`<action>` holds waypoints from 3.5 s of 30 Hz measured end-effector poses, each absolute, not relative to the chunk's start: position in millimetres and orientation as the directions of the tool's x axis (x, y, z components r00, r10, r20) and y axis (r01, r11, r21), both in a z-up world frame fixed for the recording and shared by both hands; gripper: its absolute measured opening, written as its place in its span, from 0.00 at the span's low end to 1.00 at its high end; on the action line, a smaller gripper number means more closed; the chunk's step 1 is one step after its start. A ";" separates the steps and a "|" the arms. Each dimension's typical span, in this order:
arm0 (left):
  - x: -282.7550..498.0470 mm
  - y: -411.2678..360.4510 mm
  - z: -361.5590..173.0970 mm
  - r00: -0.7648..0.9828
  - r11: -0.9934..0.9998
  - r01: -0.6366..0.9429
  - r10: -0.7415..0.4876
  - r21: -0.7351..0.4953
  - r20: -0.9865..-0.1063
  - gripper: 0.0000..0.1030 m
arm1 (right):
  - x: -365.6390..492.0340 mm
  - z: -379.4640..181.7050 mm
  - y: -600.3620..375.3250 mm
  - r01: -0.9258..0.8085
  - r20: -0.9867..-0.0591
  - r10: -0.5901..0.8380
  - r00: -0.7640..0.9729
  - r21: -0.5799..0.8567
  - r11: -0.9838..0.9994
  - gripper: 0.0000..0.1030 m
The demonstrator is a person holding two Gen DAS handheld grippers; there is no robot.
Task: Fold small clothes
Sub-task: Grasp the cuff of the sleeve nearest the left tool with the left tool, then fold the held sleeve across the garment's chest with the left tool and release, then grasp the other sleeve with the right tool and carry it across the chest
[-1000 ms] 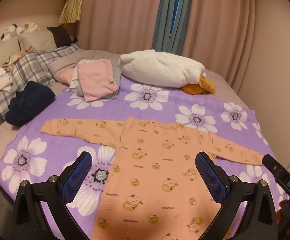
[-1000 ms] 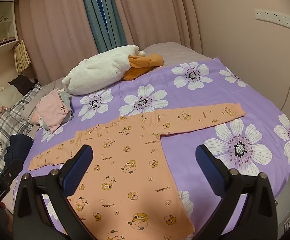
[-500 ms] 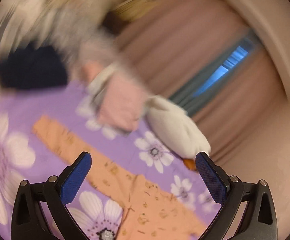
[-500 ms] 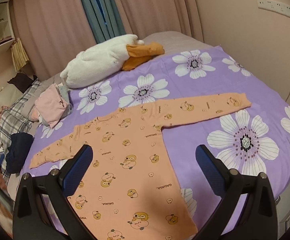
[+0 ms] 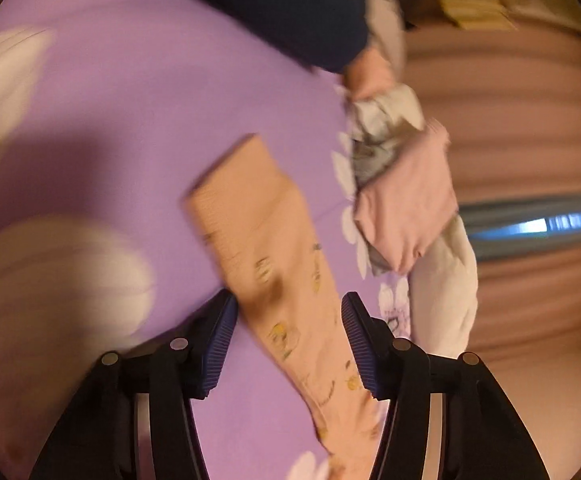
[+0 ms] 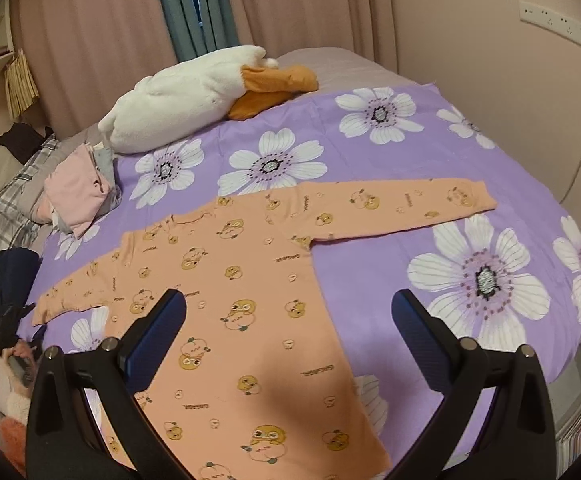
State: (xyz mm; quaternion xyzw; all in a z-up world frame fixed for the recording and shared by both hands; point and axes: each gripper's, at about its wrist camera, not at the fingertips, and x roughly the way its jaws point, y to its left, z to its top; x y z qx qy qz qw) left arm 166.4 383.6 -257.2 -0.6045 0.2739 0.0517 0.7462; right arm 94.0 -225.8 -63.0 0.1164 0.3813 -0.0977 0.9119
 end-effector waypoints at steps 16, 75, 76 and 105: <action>199.7 362.6 -243.8 0.721 0.504 -0.581 -0.046 -0.639 -0.691 0.06 | 104.5 -71.5 -210.5 0.245 -0.747 -0.127 0.652 0.050 0.968 1.00; 291.0 57.0 -253.5 0.570 0.932 -0.308 0.017 -0.194 -0.822 0.49 | 126.9 -146.5 -309.7 0.421 -0.814 0.025 0.580 0.327 0.846 1.00; 296.8 52.3 -255.4 0.577 0.942 -0.302 0.055 -0.150 -0.815 0.49 | 130.6 -146.2 -302.6 0.403 -0.814 0.028 0.580 0.317 0.858 1.00; 268.1 100.3 -252.3 0.609 0.883 -0.316 -0.091 -0.346 -0.788 0.15 | 321.8 -182.5 -103.0 -0.061 -0.868 0.001 0.496 -0.034 0.998 0.18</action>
